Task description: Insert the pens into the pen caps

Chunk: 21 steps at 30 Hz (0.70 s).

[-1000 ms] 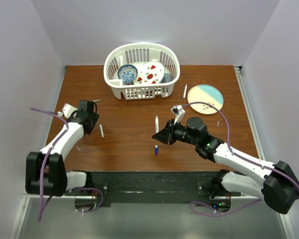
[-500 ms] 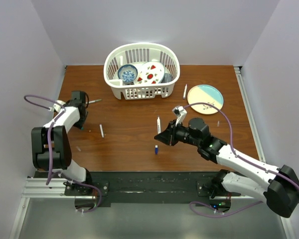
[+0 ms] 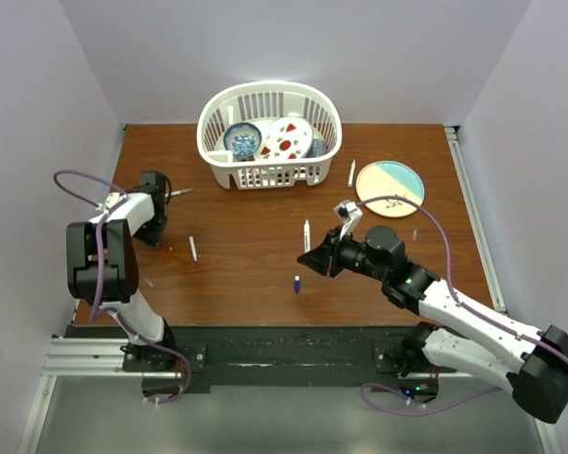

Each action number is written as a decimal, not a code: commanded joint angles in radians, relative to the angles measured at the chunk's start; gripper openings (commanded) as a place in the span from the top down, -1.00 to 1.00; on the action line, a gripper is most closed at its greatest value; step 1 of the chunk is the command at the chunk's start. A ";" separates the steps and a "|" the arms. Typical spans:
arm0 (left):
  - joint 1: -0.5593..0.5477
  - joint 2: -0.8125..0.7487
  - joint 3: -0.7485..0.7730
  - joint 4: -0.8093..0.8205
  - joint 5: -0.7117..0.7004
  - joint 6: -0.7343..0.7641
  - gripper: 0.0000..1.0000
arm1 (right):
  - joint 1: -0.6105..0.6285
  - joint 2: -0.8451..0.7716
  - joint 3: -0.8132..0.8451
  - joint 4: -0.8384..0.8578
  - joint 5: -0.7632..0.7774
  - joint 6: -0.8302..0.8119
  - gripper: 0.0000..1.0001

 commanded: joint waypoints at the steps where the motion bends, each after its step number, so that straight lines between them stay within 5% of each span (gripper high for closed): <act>1: 0.012 0.033 0.002 0.013 -0.002 -0.009 0.14 | 0.000 -0.027 0.028 -0.013 0.035 -0.016 1.00; 6: 0.013 0.040 -0.015 0.030 0.010 -0.005 0.35 | -0.001 -0.030 0.033 -0.024 0.040 -0.012 1.00; 11: 0.013 0.037 0.008 0.025 0.021 0.043 0.97 | 0.000 -0.036 0.039 -0.040 0.049 -0.007 1.00; 15: 0.007 -0.015 0.044 0.040 0.009 0.130 1.00 | 0.000 -0.054 0.051 -0.065 0.063 -0.007 1.00; 21: -0.189 -0.098 0.100 0.384 0.271 0.789 1.00 | -0.001 -0.106 0.070 -0.131 0.144 -0.032 1.00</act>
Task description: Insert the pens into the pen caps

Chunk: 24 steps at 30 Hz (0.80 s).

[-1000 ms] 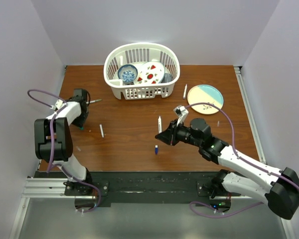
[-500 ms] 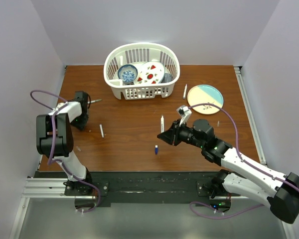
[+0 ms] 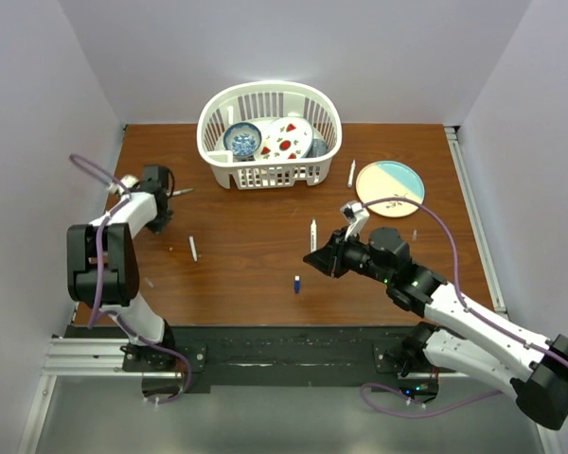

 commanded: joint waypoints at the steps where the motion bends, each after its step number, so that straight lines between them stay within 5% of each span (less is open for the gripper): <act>1: -0.181 -0.067 0.110 0.272 0.224 0.537 1.00 | 0.000 -0.067 0.061 -0.056 0.086 -0.032 1.00; 8: -0.495 0.031 0.198 0.116 0.433 1.187 1.00 | 0.000 -0.184 0.058 -0.141 0.197 -0.017 1.00; 16: -0.630 -0.015 0.055 0.006 0.697 1.712 1.00 | -0.001 -0.339 0.056 -0.249 0.355 -0.005 1.00; 24: -0.667 -0.024 -0.060 -0.037 0.709 1.891 1.00 | -0.001 -0.379 0.049 -0.293 0.415 0.011 1.00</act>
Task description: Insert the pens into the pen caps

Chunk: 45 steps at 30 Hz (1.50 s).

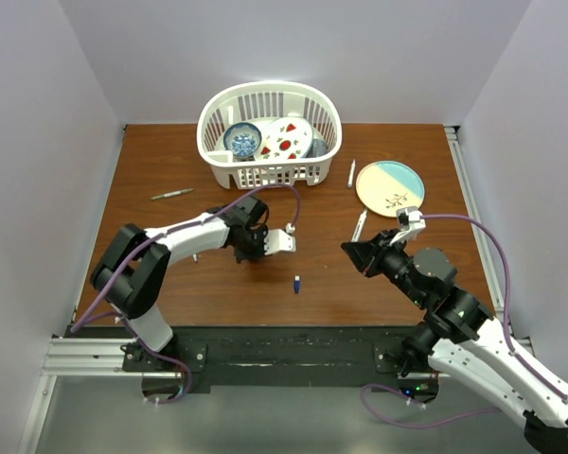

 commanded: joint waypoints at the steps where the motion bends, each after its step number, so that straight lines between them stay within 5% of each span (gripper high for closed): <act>1: -0.002 -0.008 -0.023 -0.032 0.023 0.163 1.00 | 0.000 -0.001 0.027 -0.023 0.063 0.015 1.00; 3: -0.008 0.007 -0.025 -0.031 -0.007 0.158 1.00 | -0.001 0.002 0.028 -0.021 0.064 0.017 1.00; 6: -0.008 -0.023 -0.037 -0.003 0.002 0.146 0.74 | 0.000 0.014 0.036 -0.024 0.063 0.017 1.00; 9: -0.008 -0.102 -0.039 0.018 0.032 0.144 -0.20 | -0.001 0.017 0.039 -0.029 0.061 0.017 1.00; 10: -0.010 -0.144 -0.039 0.026 0.025 0.141 -0.99 | -0.001 0.012 0.037 -0.029 0.064 0.018 1.00; 17: -0.010 -0.342 0.016 0.154 -0.162 -0.069 -1.00 | -0.001 -0.003 0.037 -0.043 0.089 0.018 1.00; 22: -0.007 -0.418 0.179 0.181 -0.438 -0.465 -1.00 | 0.000 0.000 0.042 -0.043 0.084 0.026 1.00; 30: 0.008 -0.520 0.130 0.268 -0.665 -1.045 -1.00 | -0.001 -0.005 0.037 -0.046 0.086 0.030 1.00; 33: 0.022 -0.548 0.100 0.226 -0.667 -1.508 -0.83 | 0.000 0.005 0.039 -0.040 0.092 0.030 1.00; 34: 0.022 -0.548 0.093 0.142 -0.647 -1.778 -0.78 | 0.000 0.006 0.039 -0.041 0.093 0.032 1.00; 37: 0.019 -0.508 0.046 0.022 -0.548 -2.154 -0.70 | 0.000 0.023 0.033 -0.029 0.093 0.041 1.00; 39: 0.021 -0.459 0.008 -0.023 -0.490 -2.356 -0.65 | 0.000 0.035 0.031 -0.026 0.092 0.050 1.00; 45: 0.019 -0.357 -0.077 -0.086 -0.393 -2.604 -0.42 | -0.001 0.020 0.036 -0.057 0.109 0.049 1.00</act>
